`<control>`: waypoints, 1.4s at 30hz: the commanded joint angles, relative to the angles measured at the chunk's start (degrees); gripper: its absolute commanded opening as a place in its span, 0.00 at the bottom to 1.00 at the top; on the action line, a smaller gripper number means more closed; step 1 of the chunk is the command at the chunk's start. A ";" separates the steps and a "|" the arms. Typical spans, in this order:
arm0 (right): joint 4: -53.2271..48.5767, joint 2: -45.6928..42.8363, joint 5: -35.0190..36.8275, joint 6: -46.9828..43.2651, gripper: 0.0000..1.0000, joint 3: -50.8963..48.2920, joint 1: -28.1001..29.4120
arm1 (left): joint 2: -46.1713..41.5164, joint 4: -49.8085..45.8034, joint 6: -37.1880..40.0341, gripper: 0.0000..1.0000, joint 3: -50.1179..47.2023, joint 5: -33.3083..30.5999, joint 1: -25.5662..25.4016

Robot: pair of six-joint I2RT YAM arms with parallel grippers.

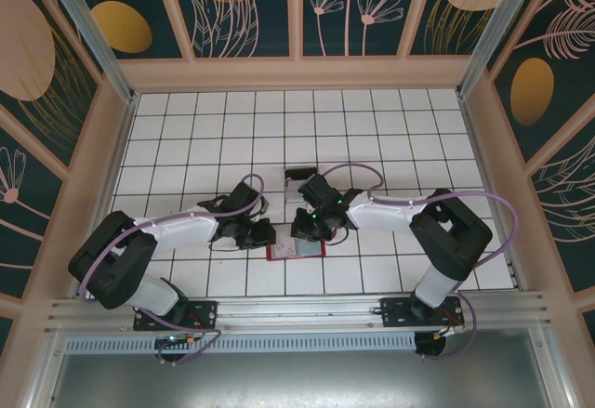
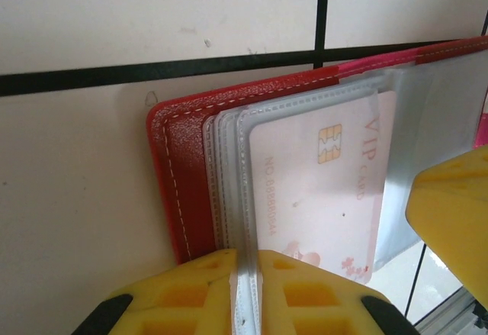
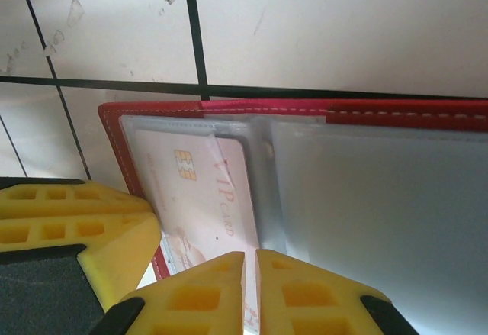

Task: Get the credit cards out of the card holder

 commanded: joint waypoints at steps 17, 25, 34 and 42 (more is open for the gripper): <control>9.02 -0.52 -4.84 -1.30 0.17 -5.48 -1.20 | 2.24 -3.53 0.61 0.17 1.28 -2.44 -0.74; 11.39 -0.32 -5.72 -0.65 0.15 -6.38 -1.19 | 2.28 -3.70 0.71 0.17 1.59 -2.35 -0.77; 12.21 -1.04 -5.50 0.04 0.13 -7.43 -1.19 | 2.22 -4.05 0.78 0.17 1.86 -2.44 -0.75; 11.46 -3.08 -4.41 0.24 0.10 -8.92 -1.46 | 2.23 -4.23 0.86 0.17 1.81 -2.62 -0.75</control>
